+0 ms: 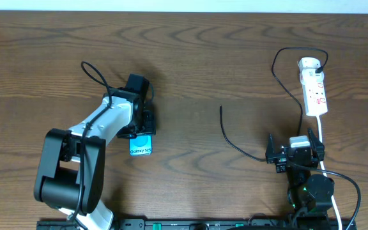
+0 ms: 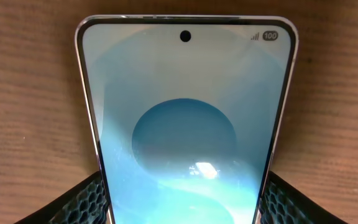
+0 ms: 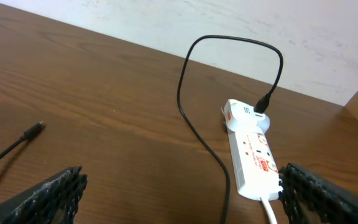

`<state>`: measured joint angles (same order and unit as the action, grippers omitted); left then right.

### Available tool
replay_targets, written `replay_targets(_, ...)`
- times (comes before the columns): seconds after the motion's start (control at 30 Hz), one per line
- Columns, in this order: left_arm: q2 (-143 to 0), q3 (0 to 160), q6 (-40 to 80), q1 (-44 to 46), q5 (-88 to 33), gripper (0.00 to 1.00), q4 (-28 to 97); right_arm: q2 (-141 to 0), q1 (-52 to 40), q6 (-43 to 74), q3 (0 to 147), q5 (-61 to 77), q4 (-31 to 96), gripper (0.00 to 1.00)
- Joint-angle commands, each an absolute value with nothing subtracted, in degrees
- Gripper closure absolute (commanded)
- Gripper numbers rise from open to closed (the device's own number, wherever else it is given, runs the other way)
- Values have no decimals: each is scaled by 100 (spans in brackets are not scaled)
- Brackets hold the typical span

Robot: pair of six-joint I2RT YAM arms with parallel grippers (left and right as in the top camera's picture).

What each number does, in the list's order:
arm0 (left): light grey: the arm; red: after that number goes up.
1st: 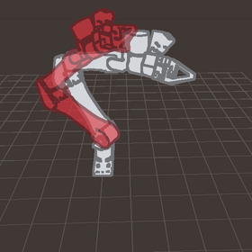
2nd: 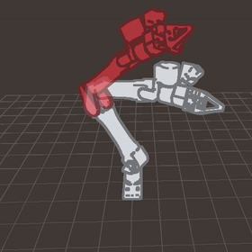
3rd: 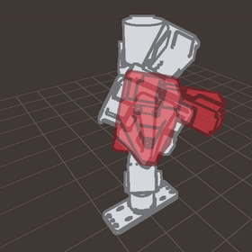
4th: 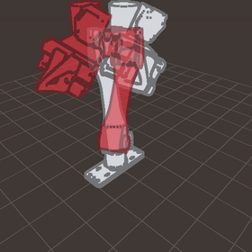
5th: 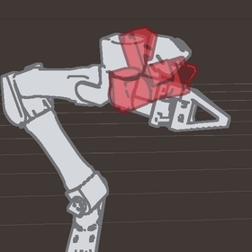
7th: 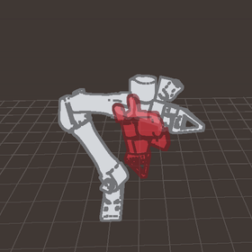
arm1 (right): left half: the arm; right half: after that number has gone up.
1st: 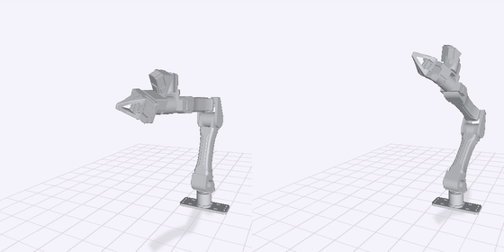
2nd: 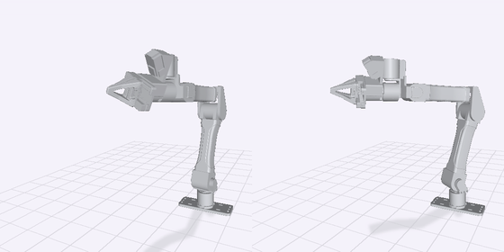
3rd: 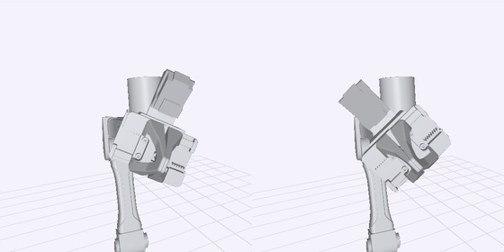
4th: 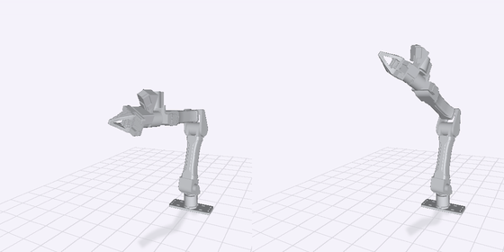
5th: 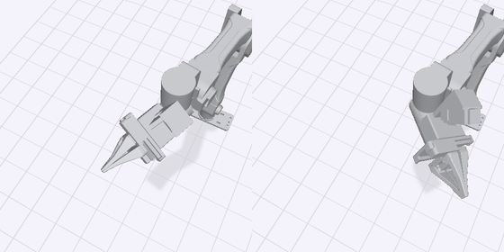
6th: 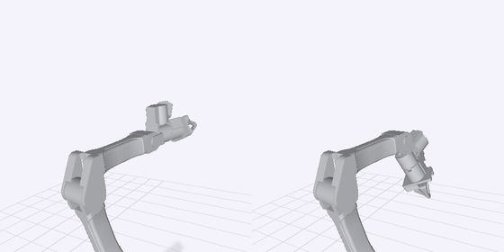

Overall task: Plug charger to phone and switch on socket
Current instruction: 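Lift the smartphone with the left gripper and raise it upright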

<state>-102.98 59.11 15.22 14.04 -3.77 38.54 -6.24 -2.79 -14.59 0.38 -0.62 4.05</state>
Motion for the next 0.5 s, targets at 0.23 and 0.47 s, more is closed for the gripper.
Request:
replay_targets(0.23,-9188,6001,1564,1417,-410,93,3896,-607,-244,-1420,32,-27,432,1)
replay_targets(0.47,-8753,6324,1929,1415,-854,93,3933,-607,-244,-1420,32,-27,432,1)
